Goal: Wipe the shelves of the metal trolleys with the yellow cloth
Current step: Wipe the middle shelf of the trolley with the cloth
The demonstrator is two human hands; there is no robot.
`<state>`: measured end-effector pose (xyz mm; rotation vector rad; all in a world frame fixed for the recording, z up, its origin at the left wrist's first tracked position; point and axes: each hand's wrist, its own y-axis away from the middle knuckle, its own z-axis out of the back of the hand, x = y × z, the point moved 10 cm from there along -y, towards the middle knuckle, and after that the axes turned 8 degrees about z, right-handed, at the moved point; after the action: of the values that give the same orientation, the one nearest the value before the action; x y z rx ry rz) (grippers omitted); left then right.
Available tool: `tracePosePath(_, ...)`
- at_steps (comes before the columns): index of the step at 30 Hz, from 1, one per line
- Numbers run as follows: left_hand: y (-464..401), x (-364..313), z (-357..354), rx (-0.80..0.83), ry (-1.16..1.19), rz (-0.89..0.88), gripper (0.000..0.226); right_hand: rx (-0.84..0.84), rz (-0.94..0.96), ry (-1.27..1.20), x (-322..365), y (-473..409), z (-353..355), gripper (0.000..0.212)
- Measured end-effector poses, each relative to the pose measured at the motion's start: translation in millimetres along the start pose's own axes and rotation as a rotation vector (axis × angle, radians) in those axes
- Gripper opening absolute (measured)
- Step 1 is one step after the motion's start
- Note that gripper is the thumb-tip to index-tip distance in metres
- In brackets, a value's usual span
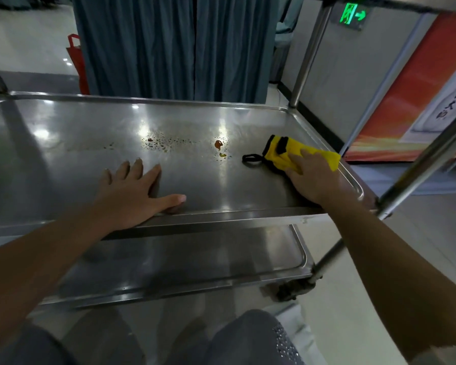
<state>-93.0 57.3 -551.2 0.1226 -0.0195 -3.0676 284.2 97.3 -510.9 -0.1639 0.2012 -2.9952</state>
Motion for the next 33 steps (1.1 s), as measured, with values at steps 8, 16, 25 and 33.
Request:
tracePosePath(8,11,4,0,-0.004,0.013,-0.017,0.116,0.014,0.012,-0.077,-43,37,16,0.088)
tracePosePath(16,8,-7,7,0.053,0.015,0.005,0.124,-0.067,-0.012,-0.009,-15,-2,19,0.044)
tracePosePath(25,9,-6,7,0.083,0.01,0.003,0.124,-0.036,0.273,-0.188,67,68,13,0.055)
tracePosePath(33,12,-12,10,0.068,0.024,-0.016,0.124,0.025,0.019,-0.019,-1,15,4,0.051)
